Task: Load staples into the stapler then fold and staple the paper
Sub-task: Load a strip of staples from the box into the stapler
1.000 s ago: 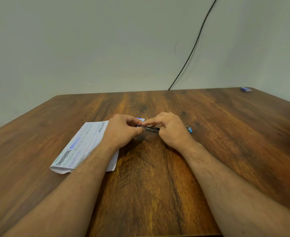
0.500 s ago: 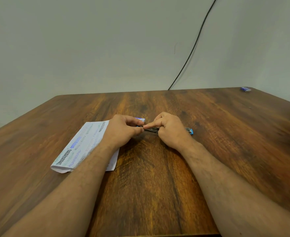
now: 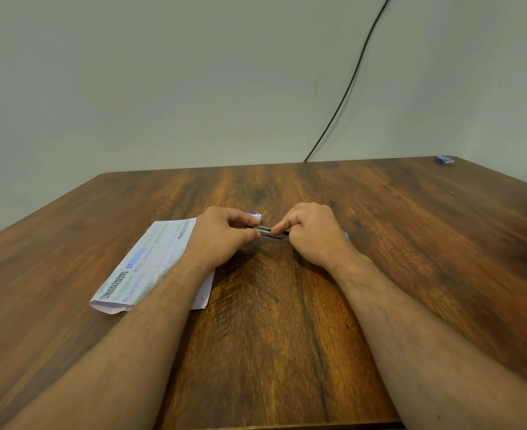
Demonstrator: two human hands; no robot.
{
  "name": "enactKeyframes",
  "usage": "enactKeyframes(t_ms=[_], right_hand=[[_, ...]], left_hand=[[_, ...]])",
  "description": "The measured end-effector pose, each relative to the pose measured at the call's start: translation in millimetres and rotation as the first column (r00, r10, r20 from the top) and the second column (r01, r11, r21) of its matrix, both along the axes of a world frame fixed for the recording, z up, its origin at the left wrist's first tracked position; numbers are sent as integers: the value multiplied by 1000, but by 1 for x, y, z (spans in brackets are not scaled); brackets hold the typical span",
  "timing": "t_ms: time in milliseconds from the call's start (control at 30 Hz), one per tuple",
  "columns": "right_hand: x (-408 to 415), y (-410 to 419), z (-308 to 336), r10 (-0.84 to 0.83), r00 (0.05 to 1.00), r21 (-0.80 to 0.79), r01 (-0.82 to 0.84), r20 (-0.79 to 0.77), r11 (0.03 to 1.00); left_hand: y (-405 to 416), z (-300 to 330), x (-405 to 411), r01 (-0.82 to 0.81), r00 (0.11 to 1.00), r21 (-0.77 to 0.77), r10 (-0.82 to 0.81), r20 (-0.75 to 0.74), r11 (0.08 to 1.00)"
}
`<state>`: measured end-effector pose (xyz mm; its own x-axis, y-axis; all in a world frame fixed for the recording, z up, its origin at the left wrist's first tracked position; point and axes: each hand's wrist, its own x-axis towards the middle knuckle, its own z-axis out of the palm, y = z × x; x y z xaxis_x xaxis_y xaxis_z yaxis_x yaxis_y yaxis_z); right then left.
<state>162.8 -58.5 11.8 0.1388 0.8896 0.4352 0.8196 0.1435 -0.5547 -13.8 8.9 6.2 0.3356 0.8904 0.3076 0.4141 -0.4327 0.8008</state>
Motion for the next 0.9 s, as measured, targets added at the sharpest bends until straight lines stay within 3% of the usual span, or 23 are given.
enactKeyframes(t_ms=[300, 500, 733, 900], right_hand=[[0, 0, 1, -17, 999, 12, 17, 28, 1000], [2, -1, -3, -61, 997, 74, 64, -48, 995], [11, 0, -2, -231, 967, -123, 244, 110, 962], [8, 1, -3, -229, 965, -179, 250, 132, 952]], left_hand=[[-4, 2, -1, -8, 1000, 17, 8, -13, 1000], [-5, 1, -1, -32, 999, 42, 33, -23, 999], [-2, 1, -2, -46, 995, 67, 52, -82, 997], [-5, 3, -2, -42, 991, 55, 48, -123, 998]])
